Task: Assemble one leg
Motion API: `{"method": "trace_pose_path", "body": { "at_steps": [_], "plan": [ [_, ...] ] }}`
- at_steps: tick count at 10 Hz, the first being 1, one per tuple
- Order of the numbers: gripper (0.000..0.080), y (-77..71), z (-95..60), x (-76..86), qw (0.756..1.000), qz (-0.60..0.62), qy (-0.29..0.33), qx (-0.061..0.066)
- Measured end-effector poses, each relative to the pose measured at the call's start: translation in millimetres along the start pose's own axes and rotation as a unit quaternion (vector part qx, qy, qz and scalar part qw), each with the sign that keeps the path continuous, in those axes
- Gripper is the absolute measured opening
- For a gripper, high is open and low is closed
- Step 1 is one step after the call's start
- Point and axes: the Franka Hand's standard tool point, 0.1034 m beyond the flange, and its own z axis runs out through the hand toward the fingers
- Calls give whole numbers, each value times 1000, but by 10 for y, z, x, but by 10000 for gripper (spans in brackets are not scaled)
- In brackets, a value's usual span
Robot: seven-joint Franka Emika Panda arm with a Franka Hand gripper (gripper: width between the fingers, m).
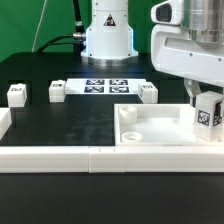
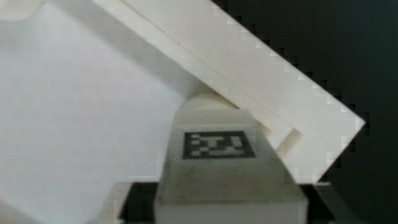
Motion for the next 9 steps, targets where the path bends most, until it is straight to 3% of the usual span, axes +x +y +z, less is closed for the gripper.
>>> {"method": "trace_pose_path", "body": {
  "at_steps": [4, 7, 8, 9],
  "plan": [
    [291, -25, 2, -53, 974, 228, 2, 3],
    [292, -29, 5, -61, 962, 274, -4, 4],
    [481, -30, 5, -62, 968, 250, -4, 4],
    [608, -31, 5, -67, 972, 237, -5, 4]
  ]
}}
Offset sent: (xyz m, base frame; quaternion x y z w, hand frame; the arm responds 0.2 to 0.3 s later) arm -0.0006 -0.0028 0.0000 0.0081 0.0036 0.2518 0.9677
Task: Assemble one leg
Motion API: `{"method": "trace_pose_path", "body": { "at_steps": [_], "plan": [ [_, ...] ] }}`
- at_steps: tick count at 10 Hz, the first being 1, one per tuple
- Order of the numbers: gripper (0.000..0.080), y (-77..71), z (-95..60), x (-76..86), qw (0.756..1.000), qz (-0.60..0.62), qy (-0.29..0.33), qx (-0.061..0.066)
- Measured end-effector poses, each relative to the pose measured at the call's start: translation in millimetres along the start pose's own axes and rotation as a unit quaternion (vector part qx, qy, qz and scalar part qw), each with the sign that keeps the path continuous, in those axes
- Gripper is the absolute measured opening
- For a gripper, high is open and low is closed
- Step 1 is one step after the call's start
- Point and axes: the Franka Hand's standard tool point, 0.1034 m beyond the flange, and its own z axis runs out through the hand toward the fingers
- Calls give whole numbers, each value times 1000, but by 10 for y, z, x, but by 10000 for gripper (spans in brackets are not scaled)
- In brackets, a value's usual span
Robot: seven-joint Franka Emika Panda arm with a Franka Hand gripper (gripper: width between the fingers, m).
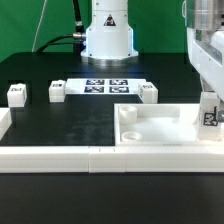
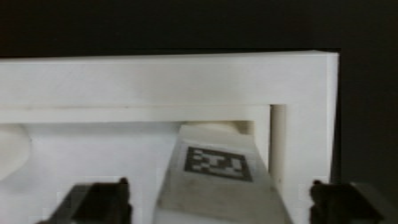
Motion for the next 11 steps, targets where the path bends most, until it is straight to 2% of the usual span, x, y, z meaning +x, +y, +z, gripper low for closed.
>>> {"method": "trace_pose_path", "body": {
  "at_steps": [1, 2, 4, 7, 11],
  "plan": [
    [608, 1, 1, -2, 999, -39, 0, 0],
    [643, 1, 1, 2, 992, -127, 0, 0],
    [648, 12, -6, -7, 973, -231, -2, -9],
    [649, 9, 6, 6, 917, -399, -1, -10],
    [649, -1, 8, 35, 817, -576, 3, -12]
  ]
}}
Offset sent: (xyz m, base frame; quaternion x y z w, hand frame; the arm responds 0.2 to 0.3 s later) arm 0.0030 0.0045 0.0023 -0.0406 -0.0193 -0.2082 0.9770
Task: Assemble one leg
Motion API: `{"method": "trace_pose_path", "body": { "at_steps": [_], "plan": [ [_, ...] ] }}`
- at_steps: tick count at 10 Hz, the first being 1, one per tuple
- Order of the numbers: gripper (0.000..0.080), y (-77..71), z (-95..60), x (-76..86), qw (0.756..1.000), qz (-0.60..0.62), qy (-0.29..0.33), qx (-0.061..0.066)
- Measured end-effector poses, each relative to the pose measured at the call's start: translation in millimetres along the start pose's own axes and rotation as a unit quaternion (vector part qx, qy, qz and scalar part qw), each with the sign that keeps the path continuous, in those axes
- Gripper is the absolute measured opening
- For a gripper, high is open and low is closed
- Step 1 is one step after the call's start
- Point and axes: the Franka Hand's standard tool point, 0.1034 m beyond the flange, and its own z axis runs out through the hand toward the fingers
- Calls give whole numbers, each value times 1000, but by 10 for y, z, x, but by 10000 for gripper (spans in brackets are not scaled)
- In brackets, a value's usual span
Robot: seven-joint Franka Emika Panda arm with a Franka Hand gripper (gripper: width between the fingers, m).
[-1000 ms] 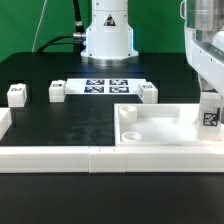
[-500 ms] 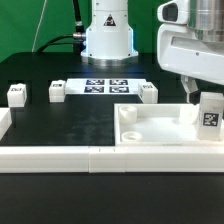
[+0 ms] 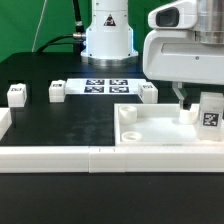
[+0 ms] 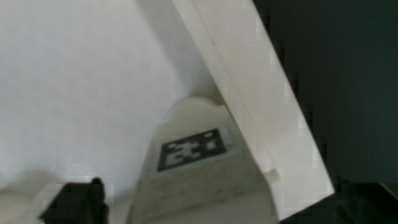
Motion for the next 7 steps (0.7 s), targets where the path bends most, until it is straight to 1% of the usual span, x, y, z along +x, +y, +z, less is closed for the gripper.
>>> {"method": "trace_pose_path", "body": {
  "at_steps": [2, 3, 4, 5, 6, 7],
  "plan": [
    [649, 11, 0, 5, 997, -74, 0, -1],
    [620, 16, 0, 8, 994, -106, 0, -1],
    [620, 14, 0, 7, 995, -96, 0, -1],
    [436, 15, 0, 7, 995, -96, 0, -1],
    [436, 15, 0, 7, 995, -96, 0, -1],
    [289, 20, 0, 9, 995, -96, 0, -1]
  ]
}}
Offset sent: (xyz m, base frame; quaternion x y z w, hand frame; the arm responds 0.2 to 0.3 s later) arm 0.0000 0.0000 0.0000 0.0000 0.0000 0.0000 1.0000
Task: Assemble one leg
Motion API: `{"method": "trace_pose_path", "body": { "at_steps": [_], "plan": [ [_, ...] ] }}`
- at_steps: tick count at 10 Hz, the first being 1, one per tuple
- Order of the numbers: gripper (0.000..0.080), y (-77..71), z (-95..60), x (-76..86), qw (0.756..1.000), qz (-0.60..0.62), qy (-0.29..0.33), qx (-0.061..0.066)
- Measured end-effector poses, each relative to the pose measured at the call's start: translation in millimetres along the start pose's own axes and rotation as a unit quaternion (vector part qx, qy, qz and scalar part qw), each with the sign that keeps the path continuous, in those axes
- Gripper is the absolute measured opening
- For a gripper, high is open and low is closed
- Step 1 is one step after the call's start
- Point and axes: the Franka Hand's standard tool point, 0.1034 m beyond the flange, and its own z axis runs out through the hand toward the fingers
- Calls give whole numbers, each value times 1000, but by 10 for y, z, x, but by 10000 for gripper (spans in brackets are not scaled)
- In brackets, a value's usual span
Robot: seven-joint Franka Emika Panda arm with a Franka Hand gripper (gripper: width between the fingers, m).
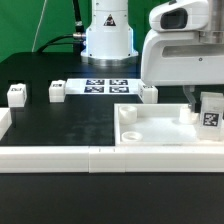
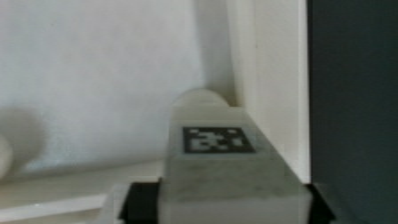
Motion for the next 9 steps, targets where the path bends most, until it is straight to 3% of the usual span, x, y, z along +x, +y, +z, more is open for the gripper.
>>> {"method": "trace_pose_path", "body": {
  "at_steps": [3, 4, 9],
  "plan": [
    [290, 0, -2, 1, 999, 32, 0, 1],
    [290, 3, -9, 1, 995, 97, 0, 2],
    [291, 9, 6, 0, 941, 338, 3, 3]
  ]
}}
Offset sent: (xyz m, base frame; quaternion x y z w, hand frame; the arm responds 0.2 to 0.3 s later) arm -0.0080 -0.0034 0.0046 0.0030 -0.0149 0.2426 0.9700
